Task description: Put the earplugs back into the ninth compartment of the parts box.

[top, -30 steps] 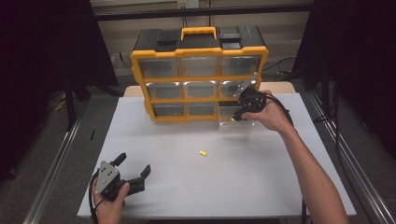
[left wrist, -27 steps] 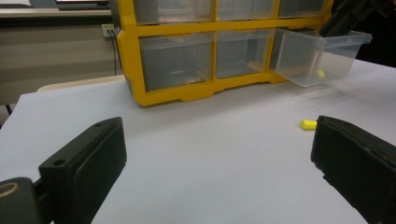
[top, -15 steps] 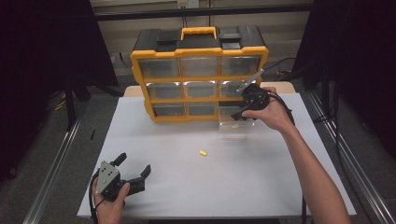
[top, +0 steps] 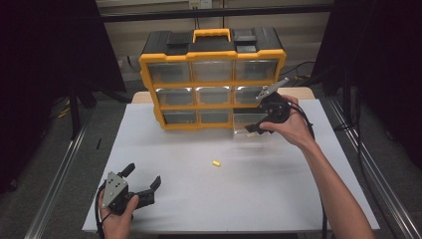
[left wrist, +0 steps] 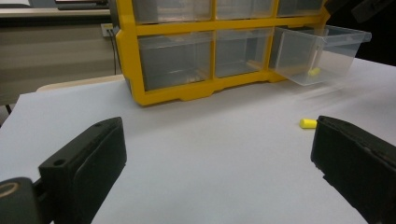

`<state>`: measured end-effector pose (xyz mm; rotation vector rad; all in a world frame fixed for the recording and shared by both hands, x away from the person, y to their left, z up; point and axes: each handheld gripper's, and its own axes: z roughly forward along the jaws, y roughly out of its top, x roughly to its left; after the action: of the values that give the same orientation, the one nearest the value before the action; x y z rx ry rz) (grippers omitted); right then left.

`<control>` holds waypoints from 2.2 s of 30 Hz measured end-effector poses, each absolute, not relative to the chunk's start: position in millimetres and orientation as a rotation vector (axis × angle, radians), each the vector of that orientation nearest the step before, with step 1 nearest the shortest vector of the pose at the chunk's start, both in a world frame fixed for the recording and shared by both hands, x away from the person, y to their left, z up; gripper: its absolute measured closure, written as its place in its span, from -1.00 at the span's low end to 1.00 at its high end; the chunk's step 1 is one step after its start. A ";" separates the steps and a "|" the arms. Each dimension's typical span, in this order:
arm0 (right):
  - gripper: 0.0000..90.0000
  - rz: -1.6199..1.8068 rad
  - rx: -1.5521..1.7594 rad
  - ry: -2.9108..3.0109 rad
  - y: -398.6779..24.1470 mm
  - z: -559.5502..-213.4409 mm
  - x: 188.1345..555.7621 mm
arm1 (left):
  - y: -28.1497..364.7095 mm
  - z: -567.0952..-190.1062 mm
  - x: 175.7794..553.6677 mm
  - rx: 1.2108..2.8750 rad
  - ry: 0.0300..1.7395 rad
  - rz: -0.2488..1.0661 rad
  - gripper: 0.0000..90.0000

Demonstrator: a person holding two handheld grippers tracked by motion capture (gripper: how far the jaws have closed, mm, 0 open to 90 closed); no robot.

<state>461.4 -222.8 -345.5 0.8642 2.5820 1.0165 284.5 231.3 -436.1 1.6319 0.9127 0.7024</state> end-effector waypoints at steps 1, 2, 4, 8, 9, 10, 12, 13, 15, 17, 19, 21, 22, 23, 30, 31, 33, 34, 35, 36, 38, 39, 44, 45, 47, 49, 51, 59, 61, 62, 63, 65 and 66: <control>-0.89 1.026 0.871 2.577 -223.2 -346.0 459.9 | 231.3 -436.0 284.4 1.631 0.913 0.702 -0.92; -0.87 1.034 0.870 2.572 -223.7 -346.4 458.6 | 231.3 -436.0 284.3 1.631 0.913 0.701 -0.92; -0.89 1.047 0.872 2.565 -224.1 -346.8 455.8 | 231.1 -436.0 284.3 1.631 0.913 0.702 -0.92; -0.87 1.105 0.851 2.526 -223.2 -345.4 449.5 | 231.3 -435.9 284.4 1.631 0.913 0.703 -0.92; -0.88 1.113 0.849 2.521 -222.6 -345.0 447.7 | 231.4 -435.9 284.3 1.631 0.913 0.701 -0.92; -0.88 1.129 0.843 2.516 -222.0 -345.0 446.1 | 231.5 -435.9 284.3 1.631 0.913 0.701 -0.92; -0.88 1.138 0.830 2.512 -220.5 -345.2 442.7 | 231.8 -435.9 284.5 1.632 0.912 0.701 -0.92; -0.88 1.146 0.826 2.509 -219.8 -345.3 441.1 | 231.8 -435.9 284.5 1.630 0.912 0.701 -0.92; -0.88 1.160 0.820 2.510 -218.4 -345.0 438.1 | 231.8 -435.8 284.4 1.627 0.913 0.701 -0.92; -0.88 1.188 0.812 2.487 -217.4 -345.4 434.2 | 231.9 -435.7 284.3 1.625 0.914 0.701 -0.92; -0.88 1.185 0.810 2.483 -216.2 -347.7 430.5 | 232.1 -435.8 284.3 1.623 0.918 0.700 -0.92; -0.84 1.185 0.813 2.474 -215.4 -350.9 425.8 | 232.0 -435.9 284.6 1.623 0.919 0.700 -0.92; -0.83 1.194 0.802 2.474 -215.4 -351.9 423.4 | 231.9 -435.9 285.1 1.627 0.915 0.700 -0.92; -0.83 1.199 0.798 2.472 -215.1 -352.4 421.1 | 230.8 -436.2 285.6 1.619 0.918 0.695 -0.92; -0.84 1.267 0.763 2.466 -207.1 -355.3 406.9 | 228.3 -436.4 288.2 1.631 0.907 0.690 -0.92; -0.83 1.267 0.751 2.469 -204.4 -356.5 404.7 | 228.2 -436.4 288.3 1.628 0.908 0.689 -0.92; -0.83 1.266 0.731 2.496 -198.5 -360.0 401.6 | 228.4 -436.3 288.5 1.626 0.906 0.690 -0.92; -0.83 1.260 0.723 2.508 -195.7 -361.0 400.1 | 229.0 -436.0 288.3 1.632 0.903 0.693 -0.92; -0.83 1.251 0.712 2.516 -192.9 -361.6 398.7 | 229.1 -435.9 288.0 1.626 0.906 0.693 -0.92; -0.83 1.252 0.701 2.520 -190.6 -362.0 397.3 | 229.0 -435.9 287.7 1.618 0.908 0.690 -0.92; -0.82 1.277 0.690 2.529 -186.0 -362.6 395.0 | 229.5 -435.6 287.6 1.615 0.909 0.688 -0.92; -0.82 1.281 0.679 2.534 -183.7 -363.0 393.9 | 229.9 -435.4 287.8 1.617 0.906 0.690 -0.92; -0.80 1.281 0.655 2.571 -173.2 -368.3 391.0 | 227.9 -436.2 288.0 1.628 0.901 0.681 -0.92; -0.80 1.280 0.651 2.577 -171.6 -369.9 390.9 | 227.4 -436.0 288.1 1.623 0.901 0.681 -0.92; -0.80 1.276 0.642 2.594 -168.3 -372.8 390.2 | 227.8 -435.8 288.3 1.626 0.899 0.684 -0.92; -0.78 1.278 0.637 2.613 -164.7 -374.8 389.5 | 228.6 -436.1 288.3 1.630 0.898 0.684 -0.92; -0.75 1.274 0.621 2.629 -160.8 -376.6 389.0 | 229.1 -436.0 288.1 1.626 0.900 0.687 -0.92; -0.68 1.244 0.591 2.673 -146.2 -388.1 392.2 | 229.0 -435.6 288.1 1.629 0.898 0.687 -0.92; -0.68 1.231 0.592 2.696 -141.5 -392.4 393.8 | 228.8 -435.6 288.2 1.630 0.897 0.687 -0.92; -0.67 1.220 0.585 2.709 -139.0 -394.5 394.7 | 229.0 -435.6 288.2 1.631 0.897 0.687 -0.92; -0.67 1.210 0.582 2.722 -136.5 -396.6 395.4 | 228.6 -435.9 288.2 1.626 0.901 0.684 -0.92; -0.65 1.189 0.580 2.745 -132.3 -400.3 397.4 | 228.7 -436.0 288.3 1.626 0.900 0.682 -0.92; -0.64 1.171 0.572 2.759 -130.7 -402.1 399.1 | 228.8 -436.0 288.2 1.626 0.899 0.682 -0.92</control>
<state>399.1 -130.7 -402.1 0.5718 2.7592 1.1706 288.2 228.8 -436.0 1.6264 0.8994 0.6816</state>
